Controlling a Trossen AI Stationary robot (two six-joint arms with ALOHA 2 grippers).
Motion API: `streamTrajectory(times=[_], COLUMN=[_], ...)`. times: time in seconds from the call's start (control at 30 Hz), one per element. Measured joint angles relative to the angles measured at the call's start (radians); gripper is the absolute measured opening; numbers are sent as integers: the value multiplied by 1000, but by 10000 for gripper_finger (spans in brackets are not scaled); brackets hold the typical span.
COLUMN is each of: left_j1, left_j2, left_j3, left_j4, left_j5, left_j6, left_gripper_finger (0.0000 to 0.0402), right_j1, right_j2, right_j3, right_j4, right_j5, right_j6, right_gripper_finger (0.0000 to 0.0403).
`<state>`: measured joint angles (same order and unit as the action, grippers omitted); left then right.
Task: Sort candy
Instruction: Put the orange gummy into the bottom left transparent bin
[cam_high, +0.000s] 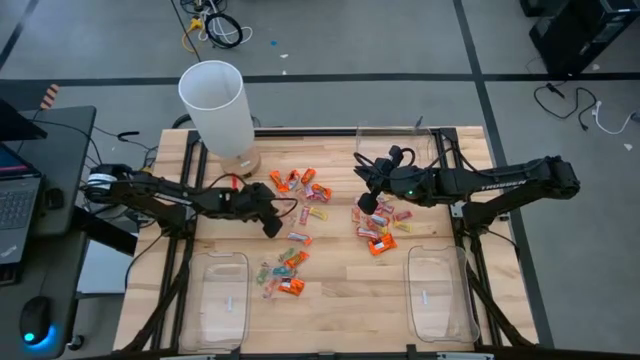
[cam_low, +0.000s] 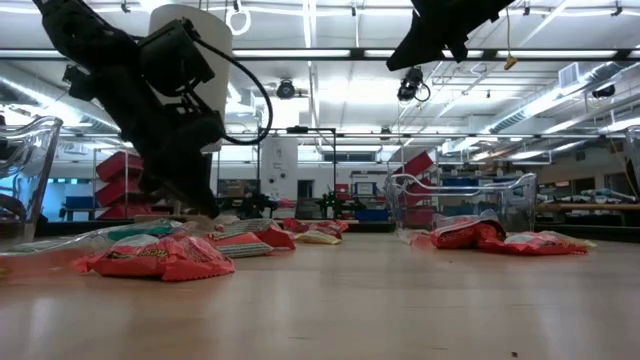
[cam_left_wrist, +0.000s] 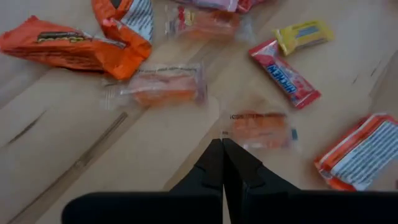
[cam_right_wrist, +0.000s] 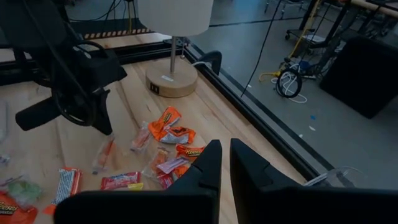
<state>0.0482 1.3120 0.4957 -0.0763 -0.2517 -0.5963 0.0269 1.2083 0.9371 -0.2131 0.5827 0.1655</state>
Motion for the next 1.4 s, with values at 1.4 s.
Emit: streamTrajectory(times=[1.4], left_j1=[-116], left_j2=[-165], left_j3=[67], left_j4=[-153], left_j5=[-36], left_j6=[64], left_gripper_finger=[0], right_j1=[-1], right_j2=[0], right_j3=[0], right_j4=[-29], right_j5=[0], right_j6=[19], right_gripper_finger=[21])
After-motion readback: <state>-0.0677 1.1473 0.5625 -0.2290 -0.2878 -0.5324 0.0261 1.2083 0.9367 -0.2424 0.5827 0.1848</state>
